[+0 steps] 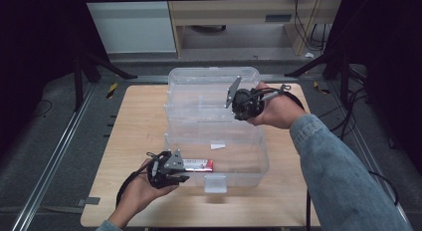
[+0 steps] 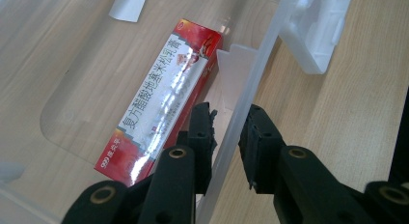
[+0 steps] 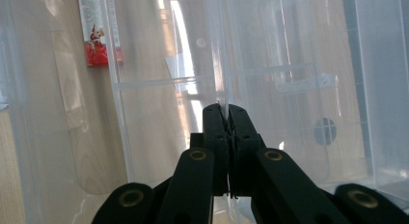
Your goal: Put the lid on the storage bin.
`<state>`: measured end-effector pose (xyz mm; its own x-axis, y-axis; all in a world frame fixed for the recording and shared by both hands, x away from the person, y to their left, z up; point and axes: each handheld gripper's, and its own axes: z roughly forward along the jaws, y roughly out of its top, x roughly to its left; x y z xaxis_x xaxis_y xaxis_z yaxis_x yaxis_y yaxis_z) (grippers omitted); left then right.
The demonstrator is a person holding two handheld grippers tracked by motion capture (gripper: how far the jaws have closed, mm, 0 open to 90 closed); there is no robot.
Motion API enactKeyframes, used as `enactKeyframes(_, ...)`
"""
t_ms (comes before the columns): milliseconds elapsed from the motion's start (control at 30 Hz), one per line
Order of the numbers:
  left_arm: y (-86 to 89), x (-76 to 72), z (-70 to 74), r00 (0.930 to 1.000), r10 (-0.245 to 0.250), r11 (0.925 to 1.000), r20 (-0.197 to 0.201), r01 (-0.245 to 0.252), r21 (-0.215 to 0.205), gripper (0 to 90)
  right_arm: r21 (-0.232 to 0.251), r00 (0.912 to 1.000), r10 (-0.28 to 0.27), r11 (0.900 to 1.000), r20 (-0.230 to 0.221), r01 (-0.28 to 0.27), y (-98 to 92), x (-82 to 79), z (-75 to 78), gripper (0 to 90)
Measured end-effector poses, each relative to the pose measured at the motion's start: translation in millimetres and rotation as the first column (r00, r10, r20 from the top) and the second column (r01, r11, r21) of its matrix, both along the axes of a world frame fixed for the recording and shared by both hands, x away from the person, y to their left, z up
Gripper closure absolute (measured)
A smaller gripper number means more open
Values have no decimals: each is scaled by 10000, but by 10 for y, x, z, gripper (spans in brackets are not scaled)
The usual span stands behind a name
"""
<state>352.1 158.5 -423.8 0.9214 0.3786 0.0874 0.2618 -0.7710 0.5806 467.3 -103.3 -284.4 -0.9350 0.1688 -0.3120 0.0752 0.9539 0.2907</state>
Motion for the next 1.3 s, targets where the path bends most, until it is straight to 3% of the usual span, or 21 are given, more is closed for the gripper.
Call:
enactKeyframes(467, -82, 139, -9, 9996, 283, 9995, 75, -282, -116, 747, -121, 9996, -290, 9995, -32, 290, -3, 233, 3, 874)
enactKeyframes(833, -85, 131, -15, 9994, 293, 9996, 207, -292, -59, 735, -36, 10000, -5, 10000, 20, 5, -39, 54, 13, 885)
enactKeyframes(1300, -89, 124, -22, 9990, 382, 9992, 228, -380, -105, 727, 506, 9995, 212, 9985, 219, -223, -136, -220, -56, 888)
